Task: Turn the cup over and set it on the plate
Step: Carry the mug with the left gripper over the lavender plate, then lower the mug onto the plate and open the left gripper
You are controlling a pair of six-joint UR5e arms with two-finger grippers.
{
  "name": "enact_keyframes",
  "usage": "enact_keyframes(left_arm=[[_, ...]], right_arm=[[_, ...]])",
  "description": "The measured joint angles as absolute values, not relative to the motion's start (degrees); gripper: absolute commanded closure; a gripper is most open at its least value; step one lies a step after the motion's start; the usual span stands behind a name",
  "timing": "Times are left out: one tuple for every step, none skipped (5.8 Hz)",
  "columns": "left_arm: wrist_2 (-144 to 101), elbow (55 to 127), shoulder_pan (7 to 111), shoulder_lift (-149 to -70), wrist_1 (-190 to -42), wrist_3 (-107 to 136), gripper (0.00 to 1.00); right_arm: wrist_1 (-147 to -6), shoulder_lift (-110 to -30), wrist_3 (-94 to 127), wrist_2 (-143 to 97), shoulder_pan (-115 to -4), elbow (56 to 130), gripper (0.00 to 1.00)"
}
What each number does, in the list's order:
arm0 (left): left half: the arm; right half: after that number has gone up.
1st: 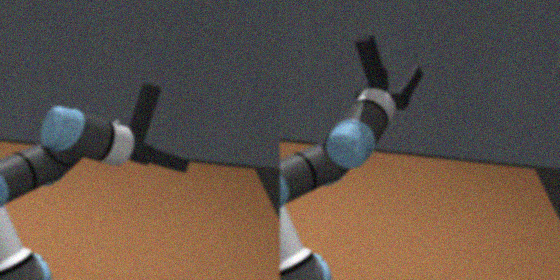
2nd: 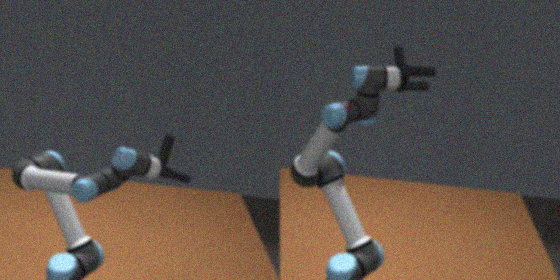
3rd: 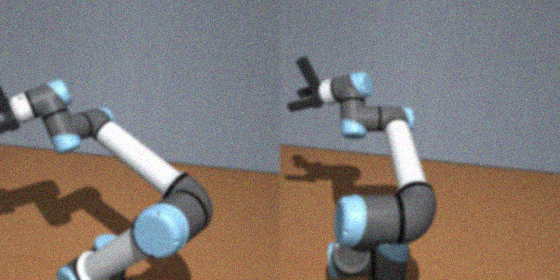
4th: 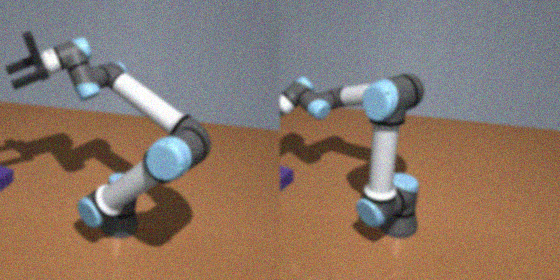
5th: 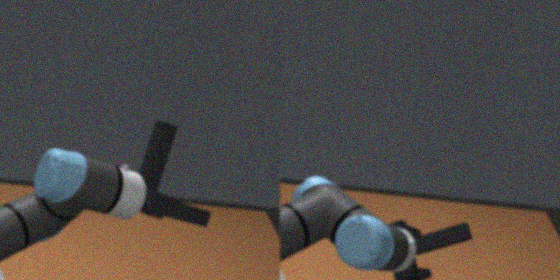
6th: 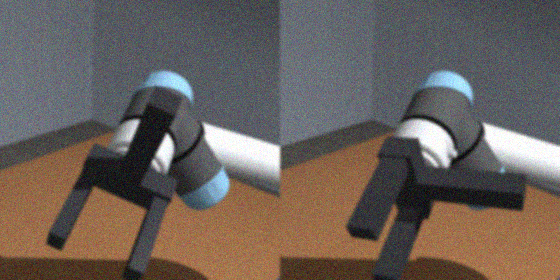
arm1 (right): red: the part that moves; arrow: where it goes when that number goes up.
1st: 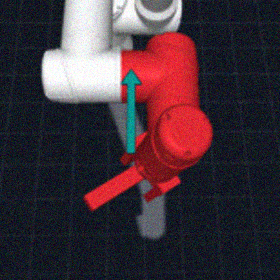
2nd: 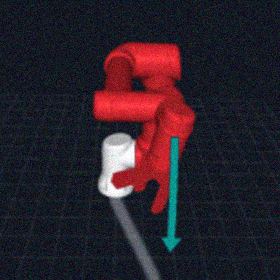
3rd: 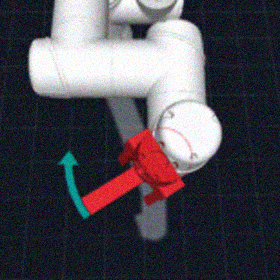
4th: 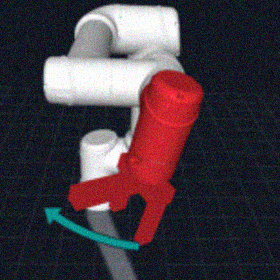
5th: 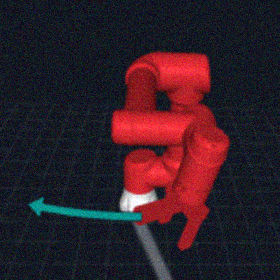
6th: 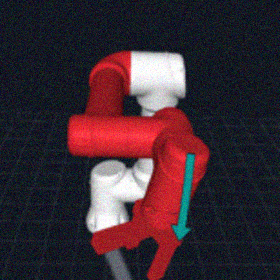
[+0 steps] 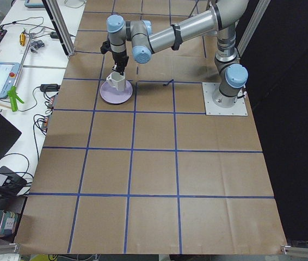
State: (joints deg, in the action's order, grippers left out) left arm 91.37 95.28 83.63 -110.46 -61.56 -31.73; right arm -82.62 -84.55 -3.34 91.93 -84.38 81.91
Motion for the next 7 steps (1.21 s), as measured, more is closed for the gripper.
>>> enact_keyframes(left_arm=[[91.8, 97.5, 84.0, -110.6, -58.2, -30.1, 0.99], [91.8, 98.7, 84.1, -110.8, -56.6, -29.6, 0.96], [91.8, 99.3, 84.2, -111.4, -56.0, -29.5, 0.39], [91.9, 99.5, 84.2, -112.0, -55.5, -29.5, 0.02], [92.0, 99.2, 84.2, -112.1, -55.4, -29.7, 0.01], [92.1, 98.7, 84.2, -111.4, -55.9, -29.8, 0.01], [92.0, 98.0, 84.4, -109.9, -57.5, -29.7, 0.01]], right_arm=[[-82.6, -84.6, -3.3, 91.9, -84.4, 81.9, 0.0], [-82.6, -84.6, -3.3, 91.9, -84.4, 81.9, 0.0], [-82.6, -84.6, -3.3, 91.9, -84.4, 81.9, 0.0], [-82.6, -84.6, -3.3, 91.9, -84.4, 81.9, 0.0], [-82.6, -84.6, -3.3, 91.9, -84.4, 81.9, 0.0], [-82.6, -84.5, -3.3, 91.9, -84.4, 81.9, 0.0], [-82.6, -84.5, -3.3, 91.9, -84.4, 81.9, 0.0]])
